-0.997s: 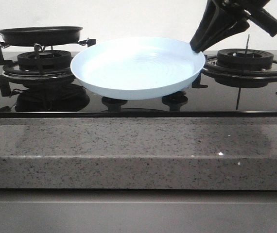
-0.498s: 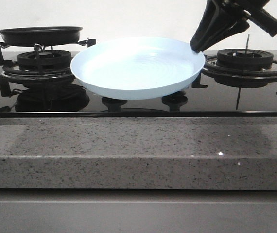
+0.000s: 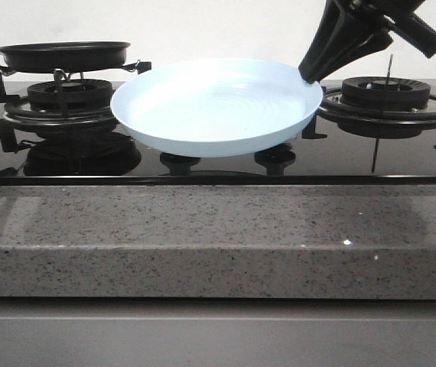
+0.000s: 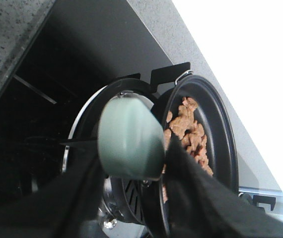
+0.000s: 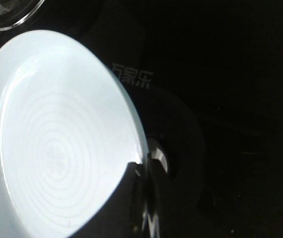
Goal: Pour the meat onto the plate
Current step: 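Hold the plate raised while the left gripper grasps the pan's green handle, then lift the black pan with the left gripper over the plate, then tilt the pan with the left gripper, pouring meat onto the plate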
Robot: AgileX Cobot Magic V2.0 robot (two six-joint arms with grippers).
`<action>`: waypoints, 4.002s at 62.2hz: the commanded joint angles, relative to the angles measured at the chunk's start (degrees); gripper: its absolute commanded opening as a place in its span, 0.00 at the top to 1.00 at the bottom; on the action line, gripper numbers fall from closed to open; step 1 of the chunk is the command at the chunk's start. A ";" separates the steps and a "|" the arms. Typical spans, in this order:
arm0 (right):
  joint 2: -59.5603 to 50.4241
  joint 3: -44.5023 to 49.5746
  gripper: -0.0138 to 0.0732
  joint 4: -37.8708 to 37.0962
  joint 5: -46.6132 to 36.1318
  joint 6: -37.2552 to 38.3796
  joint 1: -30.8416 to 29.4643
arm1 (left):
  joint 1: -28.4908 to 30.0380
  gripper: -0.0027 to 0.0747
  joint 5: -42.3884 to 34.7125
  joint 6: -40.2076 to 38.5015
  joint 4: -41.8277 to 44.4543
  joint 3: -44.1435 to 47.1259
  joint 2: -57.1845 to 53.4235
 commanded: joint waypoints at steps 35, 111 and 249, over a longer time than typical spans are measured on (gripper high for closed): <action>-2.91 -1.31 0.90 2.60 -1.23 -0.69 -0.02 | 0.22 0.99 0.26 0.26 -4.33 -1.93 -2.90; -2.91 -1.31 0.90 2.60 -1.15 -0.69 -0.02 | -10.57 0.99 7.27 13.63 -14.37 -0.11 -19.09; -2.91 -1.31 0.90 2.60 -1.15 -0.69 -0.02 | -51.57 0.99 -26.65 34.62 31.90 0.85 -30.18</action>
